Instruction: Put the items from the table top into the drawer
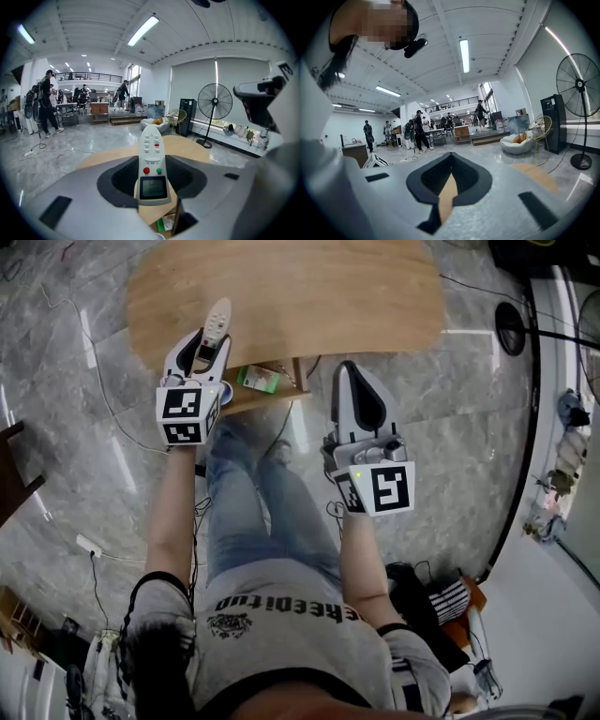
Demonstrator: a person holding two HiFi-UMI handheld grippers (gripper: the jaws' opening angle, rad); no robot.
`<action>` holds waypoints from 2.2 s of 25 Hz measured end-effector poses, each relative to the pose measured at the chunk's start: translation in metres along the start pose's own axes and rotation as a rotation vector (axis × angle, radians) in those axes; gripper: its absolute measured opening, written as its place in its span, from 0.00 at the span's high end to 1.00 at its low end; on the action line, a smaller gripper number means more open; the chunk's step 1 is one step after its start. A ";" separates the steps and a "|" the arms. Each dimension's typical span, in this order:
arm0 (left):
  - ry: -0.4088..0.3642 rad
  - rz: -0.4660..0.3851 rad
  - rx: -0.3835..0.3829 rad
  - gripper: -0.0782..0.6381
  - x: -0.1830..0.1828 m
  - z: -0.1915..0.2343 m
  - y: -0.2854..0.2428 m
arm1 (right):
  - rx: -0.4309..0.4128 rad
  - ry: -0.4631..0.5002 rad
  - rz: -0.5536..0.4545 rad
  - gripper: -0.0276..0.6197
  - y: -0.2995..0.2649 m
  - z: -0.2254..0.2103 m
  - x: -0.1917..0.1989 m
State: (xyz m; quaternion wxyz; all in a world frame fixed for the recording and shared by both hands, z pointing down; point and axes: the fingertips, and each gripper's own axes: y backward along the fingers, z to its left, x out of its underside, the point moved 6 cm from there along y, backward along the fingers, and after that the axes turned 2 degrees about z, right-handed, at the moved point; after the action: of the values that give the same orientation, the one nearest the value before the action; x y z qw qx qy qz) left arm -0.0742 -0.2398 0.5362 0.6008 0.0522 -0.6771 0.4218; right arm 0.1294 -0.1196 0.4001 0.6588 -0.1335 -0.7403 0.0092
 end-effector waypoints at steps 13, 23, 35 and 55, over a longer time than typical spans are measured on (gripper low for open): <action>0.086 -0.063 -0.140 0.64 0.031 -0.051 0.083 | -0.159 -0.014 -0.011 0.96 0.046 0.016 0.007; 0.039 0.034 -0.089 0.65 0.105 -0.062 0.066 | -0.201 -0.004 0.038 0.96 0.036 0.031 0.052; -0.112 0.247 0.058 0.65 0.179 -0.095 0.004 | -0.152 -0.014 0.065 0.96 0.039 0.009 0.101; -0.359 0.537 0.206 0.64 0.261 -0.149 -0.094 | -0.058 -0.071 0.116 0.96 0.067 -0.066 0.143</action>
State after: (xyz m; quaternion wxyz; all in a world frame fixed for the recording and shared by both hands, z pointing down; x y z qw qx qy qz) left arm 0.0232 -0.0917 0.7960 0.3309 0.0058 -0.7155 0.6153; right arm 0.1925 -0.0358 0.5350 0.6265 -0.1947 -0.7541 0.0306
